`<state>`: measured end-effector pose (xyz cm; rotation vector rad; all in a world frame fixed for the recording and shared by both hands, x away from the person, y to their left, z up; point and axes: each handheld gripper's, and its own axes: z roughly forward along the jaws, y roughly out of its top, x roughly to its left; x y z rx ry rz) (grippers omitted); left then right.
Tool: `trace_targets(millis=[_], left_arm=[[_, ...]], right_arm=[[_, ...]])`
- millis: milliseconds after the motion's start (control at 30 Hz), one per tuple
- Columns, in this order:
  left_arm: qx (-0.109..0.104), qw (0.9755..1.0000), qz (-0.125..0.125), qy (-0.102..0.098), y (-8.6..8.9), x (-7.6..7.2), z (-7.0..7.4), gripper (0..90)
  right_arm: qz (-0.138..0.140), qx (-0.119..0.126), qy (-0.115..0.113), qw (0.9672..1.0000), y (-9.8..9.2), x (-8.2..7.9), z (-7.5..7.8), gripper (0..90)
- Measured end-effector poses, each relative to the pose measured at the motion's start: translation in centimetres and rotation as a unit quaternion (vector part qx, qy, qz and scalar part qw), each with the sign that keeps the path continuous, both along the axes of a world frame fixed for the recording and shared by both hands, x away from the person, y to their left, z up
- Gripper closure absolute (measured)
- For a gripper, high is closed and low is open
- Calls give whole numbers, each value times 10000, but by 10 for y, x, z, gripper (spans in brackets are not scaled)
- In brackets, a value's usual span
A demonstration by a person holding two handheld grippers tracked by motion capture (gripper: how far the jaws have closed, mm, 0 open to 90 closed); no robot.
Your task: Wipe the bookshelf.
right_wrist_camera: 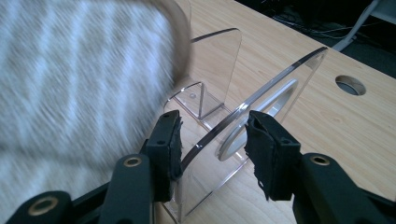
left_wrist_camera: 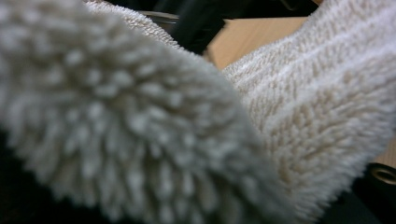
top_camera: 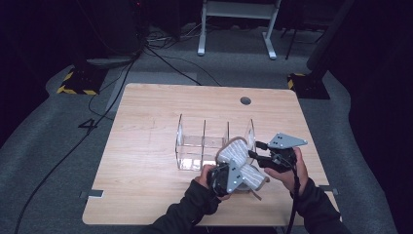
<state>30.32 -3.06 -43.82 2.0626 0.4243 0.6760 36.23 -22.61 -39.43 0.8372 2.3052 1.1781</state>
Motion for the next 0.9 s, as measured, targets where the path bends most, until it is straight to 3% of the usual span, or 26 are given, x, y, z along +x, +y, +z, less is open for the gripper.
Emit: trace_targets(millis=[100,167,233,333,433,567,667,767,900], left_arm=[[83,10000,23,38,-2,3,-4,742],[212,9997,93,21,5,1,-6,744],[208,9997,112,47,8,1,-6,744],[290,9987,310,296,36,1,-9,744],[543,9966,574,246,70,-3,-9,745],[389,9932,1042,333,121,-8,-6,744],[67,9886,1420,496,153,-10,-4,736],[-40,9855,1580,618,168,-11,-4,723],[-75,9839,1695,557,170,-7,-6,717]], right_arm=[[37,-8,-50,10000,3,-1,0,565],[59,30,-62,10000,2,-1,-1,567],[86,52,-77,9999,1,-1,-2,567],[105,75,-60,9999,0,1,-2,569],[114,67,-67,9999,0,1,-2,570],[135,73,-44,9999,0,1,-2,569],[123,90,-29,9999,-1,1,-2,568],[114,98,-10,9999,-1,1,-1,569],[85,113,-38,9999,0,0,-2,569]])
